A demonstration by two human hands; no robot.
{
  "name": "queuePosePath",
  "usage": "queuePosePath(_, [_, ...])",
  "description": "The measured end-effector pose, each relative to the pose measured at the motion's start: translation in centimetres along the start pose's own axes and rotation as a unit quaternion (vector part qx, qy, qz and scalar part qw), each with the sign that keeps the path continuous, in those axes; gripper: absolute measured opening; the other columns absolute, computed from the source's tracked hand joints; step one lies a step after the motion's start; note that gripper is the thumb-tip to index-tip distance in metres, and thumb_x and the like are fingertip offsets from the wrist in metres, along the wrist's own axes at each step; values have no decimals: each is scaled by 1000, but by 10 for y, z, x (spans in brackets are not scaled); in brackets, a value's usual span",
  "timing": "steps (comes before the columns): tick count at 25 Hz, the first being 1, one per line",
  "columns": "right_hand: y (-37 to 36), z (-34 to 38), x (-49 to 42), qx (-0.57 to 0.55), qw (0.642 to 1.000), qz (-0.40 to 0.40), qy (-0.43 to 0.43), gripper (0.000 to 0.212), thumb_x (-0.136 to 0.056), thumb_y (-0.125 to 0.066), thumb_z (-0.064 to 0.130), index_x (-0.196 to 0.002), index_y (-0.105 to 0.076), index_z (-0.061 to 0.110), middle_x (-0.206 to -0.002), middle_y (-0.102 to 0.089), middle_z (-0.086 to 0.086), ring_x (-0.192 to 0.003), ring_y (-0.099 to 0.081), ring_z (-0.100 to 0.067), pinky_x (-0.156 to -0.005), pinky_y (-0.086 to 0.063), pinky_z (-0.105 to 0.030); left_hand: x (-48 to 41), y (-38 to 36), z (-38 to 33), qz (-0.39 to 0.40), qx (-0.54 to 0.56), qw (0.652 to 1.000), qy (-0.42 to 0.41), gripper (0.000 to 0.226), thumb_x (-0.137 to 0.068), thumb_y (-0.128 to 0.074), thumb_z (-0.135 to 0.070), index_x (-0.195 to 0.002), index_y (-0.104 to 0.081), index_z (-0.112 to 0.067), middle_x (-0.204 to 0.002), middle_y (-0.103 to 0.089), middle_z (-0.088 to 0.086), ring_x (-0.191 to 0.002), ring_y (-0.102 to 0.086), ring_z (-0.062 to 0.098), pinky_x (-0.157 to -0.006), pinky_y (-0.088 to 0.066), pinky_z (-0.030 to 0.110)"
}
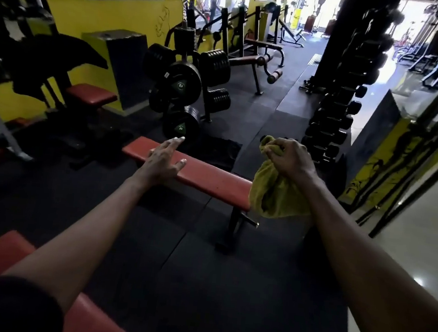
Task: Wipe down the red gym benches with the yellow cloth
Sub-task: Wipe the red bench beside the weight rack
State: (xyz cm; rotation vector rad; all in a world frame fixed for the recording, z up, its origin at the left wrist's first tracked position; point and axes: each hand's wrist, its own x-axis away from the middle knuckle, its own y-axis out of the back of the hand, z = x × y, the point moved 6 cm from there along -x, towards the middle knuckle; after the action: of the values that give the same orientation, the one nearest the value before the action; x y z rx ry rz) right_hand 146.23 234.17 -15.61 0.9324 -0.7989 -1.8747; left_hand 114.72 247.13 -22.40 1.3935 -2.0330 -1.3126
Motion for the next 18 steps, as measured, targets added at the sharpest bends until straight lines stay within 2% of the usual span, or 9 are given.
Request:
queuePosePath(5, [-13, -16, -109, 22, 999, 19, 30, 30, -89, -64, 51, -112, -72, 33, -114, -66, -7, -107, -63, -31, -87, -52, -40, -91, -19, 3, -3, 10, 1000, 17, 72, -95, -64, -34, -157, -29, -26, -162, -31, 3, -149, -29, 26, -119, -19, 52])
queuePosePath(10, [-50, -59, -203, 6, 999, 36, 10, 31, -89, -62, 52, -109, -71, 31, -112, -67, -7, -105, -64, -31, -84, -49, -38, -169, -53, 23, -5, 0, 999, 36, 70, -95, -65, -33, -156, -32, -25, -160, -35, 3, -148, -32, 24, -118, -22, 52])
queuePosePath(18, [-194, -172, -332, -20, 991, 128, -40, 32, -92, -61, 49, -114, -70, 28, -112, -63, -7, -104, -61, -31, -87, -50, -41, -302, -186, 89, 61, 2, 995, 84, 71, -95, -65, -31, -157, -30, -25, -160, -35, 5, -148, -32, 24, -119, -25, 53])
